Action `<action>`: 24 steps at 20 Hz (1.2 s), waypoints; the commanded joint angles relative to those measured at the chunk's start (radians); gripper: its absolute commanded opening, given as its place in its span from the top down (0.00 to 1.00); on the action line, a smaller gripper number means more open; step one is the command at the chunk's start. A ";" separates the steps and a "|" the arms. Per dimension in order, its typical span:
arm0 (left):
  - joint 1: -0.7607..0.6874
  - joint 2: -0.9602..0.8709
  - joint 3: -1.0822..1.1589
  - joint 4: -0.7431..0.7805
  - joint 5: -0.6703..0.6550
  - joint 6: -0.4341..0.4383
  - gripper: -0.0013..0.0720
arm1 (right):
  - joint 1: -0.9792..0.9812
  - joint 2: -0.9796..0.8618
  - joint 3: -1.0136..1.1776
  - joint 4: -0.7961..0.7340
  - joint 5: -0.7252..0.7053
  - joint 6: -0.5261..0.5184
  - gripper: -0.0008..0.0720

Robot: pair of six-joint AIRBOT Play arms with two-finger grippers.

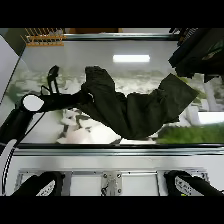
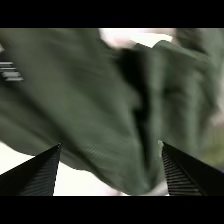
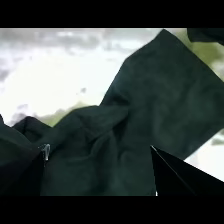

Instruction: Fold the clothes and pants, and hang the long-sleeved shirts on hangers.

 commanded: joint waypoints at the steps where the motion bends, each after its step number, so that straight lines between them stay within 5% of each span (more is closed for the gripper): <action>1: 0.248 -0.148 -0.075 -0.012 0.078 -0.058 0.08 | -0.061 0.107 -0.151 0.005 0.037 -0.003 0.02; 8: 0.289 -0.453 0.068 -0.034 0.111 -0.076 0.08 | -0.066 0.262 -0.463 0.036 0.028 -0.003 0.02; 14: 0.213 -0.634 0.217 -0.036 -0.003 -0.076 0.08 | -0.066 0.268 -0.478 0.046 0.027 0.005 0.02; 20: 0.140 -0.649 0.245 -0.028 0.035 -0.078 0.08 | -0.066 0.268 -0.478 0.046 0.026 0.049 0.02; 21: 0.139 -0.648 0.245 -0.029 0.043 -0.087 0.25 | -0.066 0.268 -0.478 0.046 0.027 0.066 0.02; 22: 0.142 -0.645 0.245 -0.035 0.046 -0.087 0.70 | -0.068 0.268 -0.478 0.045 0.026 0.068 0.02; 23: 0.150 -0.636 0.246 -0.037 0.046 -0.087 0.95 | -0.079 0.268 -0.478 0.043 0.026 0.068 0.02; 24: 0.163 -0.612 0.245 -0.034 0.040 -0.085 0.96 | -0.103 0.265 -0.478 0.035 0.026 0.069 0.02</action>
